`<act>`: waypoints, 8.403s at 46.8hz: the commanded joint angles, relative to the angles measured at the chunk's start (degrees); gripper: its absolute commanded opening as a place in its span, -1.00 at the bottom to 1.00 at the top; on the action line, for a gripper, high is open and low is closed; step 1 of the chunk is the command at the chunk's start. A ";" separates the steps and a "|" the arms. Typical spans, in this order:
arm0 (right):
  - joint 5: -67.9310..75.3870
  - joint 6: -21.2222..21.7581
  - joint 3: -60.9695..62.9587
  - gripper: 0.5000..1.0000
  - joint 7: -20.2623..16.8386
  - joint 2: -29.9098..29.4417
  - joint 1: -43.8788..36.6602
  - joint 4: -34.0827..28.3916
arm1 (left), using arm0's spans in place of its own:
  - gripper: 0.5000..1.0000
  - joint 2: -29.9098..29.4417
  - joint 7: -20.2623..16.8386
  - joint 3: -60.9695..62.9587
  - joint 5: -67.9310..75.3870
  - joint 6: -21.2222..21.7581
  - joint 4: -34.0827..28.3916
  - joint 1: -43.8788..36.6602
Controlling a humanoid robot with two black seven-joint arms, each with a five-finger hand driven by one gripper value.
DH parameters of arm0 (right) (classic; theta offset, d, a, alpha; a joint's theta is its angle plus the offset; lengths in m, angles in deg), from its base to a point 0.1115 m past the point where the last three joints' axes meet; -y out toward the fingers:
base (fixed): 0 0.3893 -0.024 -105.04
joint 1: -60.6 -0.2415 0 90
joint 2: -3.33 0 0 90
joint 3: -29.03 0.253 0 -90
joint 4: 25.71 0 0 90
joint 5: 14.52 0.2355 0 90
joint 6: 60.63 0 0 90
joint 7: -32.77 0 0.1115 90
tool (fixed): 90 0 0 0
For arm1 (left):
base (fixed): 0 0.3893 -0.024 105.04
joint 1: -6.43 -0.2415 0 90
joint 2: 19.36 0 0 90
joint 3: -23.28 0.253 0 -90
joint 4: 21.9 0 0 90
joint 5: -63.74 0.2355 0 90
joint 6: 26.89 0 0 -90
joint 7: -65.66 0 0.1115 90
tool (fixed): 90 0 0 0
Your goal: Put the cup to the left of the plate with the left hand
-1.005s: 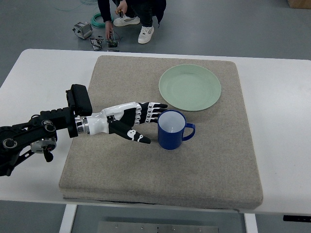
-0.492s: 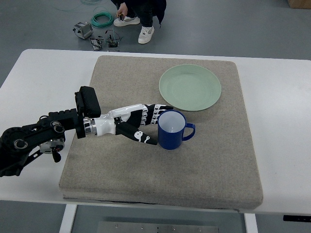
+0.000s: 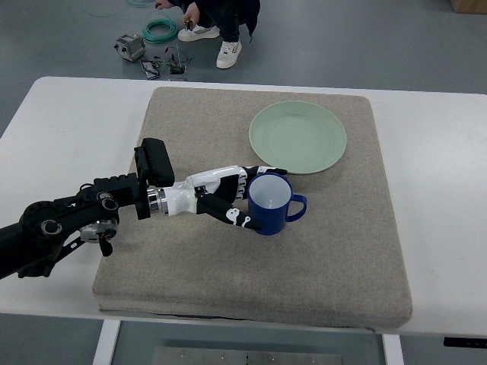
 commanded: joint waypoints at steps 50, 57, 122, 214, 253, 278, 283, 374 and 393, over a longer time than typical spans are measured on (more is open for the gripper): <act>0.01 0.00 0.00 0.73 0.00 0.00 -0.03 0.00 | 0.82 5.24 -0.03 0.09 0.70 0.00 -5.43 0.95; 0.01 0.00 0.00 0.73 0.00 0.00 0.06 0.00 | 0.69 6.12 -0.03 0.09 0.88 0.00 -6.39 1.04; 0.01 0.00 0.00 0.73 0.00 0.00 0.06 0.00 | -1.00 7.52 -0.21 -8.70 1.93 12.47 -8.50 2.53; 0.01 0.00 0.00 0.73 0.00 0.00 -0.03 0.00 | -0.98 6.64 -3.02 -13.36 -11.69 24.96 -27.40 0.68; -0.08 0.00 0.00 0.73 0.00 0.00 0.06 0.00 | -0.23 7.35 -4.78 -13.45 -12.31 24.87 -27.31 -0.81; -0.08 0.00 0.00 0.73 0.00 0.00 0.06 0.00 | 0.71 7.61 -4.69 -13.45 -12.40 25.40 -27.14 -0.90; -0.08 0.00 0.00 0.73 0.00 0.00 0.06 0.00 | 0.85 7.61 -4.69 -13.45 -12.40 25.40 -27.05 -0.99; -0.08 0.00 0.00 0.73 0.00 0.00 0.06 0.00 | 0.97 1.54 2.60 -19.07 -30.32 29.26 -11.40 7.10; 0.01 0.00 0.00 0.73 0.00 0.00 0.06 0.00 | 0.98 2.86 6.12 -19.16 -49.83 30.76 -13.42 10.00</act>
